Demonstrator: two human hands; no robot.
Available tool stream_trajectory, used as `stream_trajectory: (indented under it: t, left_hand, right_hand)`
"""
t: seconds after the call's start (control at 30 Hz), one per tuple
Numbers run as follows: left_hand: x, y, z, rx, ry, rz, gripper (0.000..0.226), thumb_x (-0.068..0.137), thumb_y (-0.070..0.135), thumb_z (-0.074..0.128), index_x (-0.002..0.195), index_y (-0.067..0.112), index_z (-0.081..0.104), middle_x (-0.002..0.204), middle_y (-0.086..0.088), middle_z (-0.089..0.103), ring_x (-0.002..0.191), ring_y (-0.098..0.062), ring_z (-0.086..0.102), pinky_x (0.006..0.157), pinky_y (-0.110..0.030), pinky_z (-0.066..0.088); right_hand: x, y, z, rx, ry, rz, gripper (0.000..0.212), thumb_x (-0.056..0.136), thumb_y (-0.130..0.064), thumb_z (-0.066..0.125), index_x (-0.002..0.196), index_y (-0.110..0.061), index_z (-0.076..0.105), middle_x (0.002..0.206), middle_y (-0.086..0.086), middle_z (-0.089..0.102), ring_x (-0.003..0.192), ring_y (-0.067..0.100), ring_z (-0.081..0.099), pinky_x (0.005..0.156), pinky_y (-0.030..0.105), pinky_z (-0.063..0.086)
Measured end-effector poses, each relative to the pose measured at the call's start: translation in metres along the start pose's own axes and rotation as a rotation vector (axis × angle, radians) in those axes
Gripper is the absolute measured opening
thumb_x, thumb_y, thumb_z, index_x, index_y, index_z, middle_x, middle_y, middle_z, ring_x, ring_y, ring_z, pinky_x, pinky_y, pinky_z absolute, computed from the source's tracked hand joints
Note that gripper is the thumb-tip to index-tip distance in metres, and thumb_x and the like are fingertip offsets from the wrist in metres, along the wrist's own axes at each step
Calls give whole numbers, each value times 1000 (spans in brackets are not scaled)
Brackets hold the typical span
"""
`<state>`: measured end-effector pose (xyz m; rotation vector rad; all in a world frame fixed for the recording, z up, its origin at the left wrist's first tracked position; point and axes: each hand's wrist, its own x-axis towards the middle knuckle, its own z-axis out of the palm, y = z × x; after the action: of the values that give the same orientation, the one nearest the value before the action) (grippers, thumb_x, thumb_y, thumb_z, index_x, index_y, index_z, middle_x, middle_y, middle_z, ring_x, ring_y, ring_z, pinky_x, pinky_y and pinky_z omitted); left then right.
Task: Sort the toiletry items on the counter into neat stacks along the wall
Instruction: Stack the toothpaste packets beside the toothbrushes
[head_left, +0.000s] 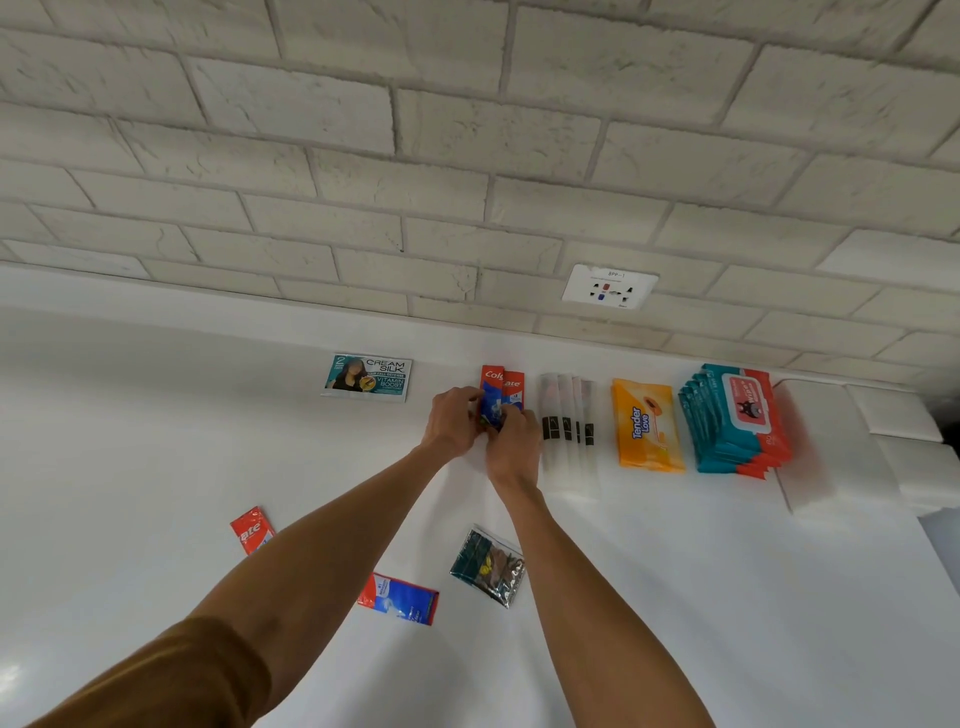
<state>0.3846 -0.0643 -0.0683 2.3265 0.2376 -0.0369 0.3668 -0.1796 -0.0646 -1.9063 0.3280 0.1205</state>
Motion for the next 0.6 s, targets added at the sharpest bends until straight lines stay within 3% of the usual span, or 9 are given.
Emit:
stream_trajectory:
  t: [0.1,0.2,0.37,0.6]
  left_hand:
    - [-7,-2,-11,12,-8,22,52,87,13,81,136,13,63,126,-4,69,104,-22,68,90,-32,57]
    - [-21,-12,-28,47,6,68,42,90,13,76,130,15,66,117,-3,72,99,-17,67,88,-28,56]
    - [-62,-28,-63,58,56,126,21,92,9,70,111,17,75,101,5,76,87,-6,69,86,-25,57]
    - [-151,-58,-99,91,73,95,16,97,14,68,111,18,76,104,6,77,87,-5,69,83,-22,57]
  right_hand:
    - [-5,-2,-5,-290,-1,-172,11,107,-20,56,116,-18,63,102,-13,59,84,8,63,82,35,63]
    - [-21,-1,-7,-470,14,-330,30,103,-29,65,129,-15,61,121,6,64,105,20,65,85,40,63]
    - [-69,-9,-14,-467,0,-443,32,103,-32,63,133,-22,62,129,1,66,120,19,61,87,40,62]
    - [-137,6,-15,-493,-200,-464,28,104,-36,63,130,-32,58,127,-12,68,113,8,64,92,32,59]
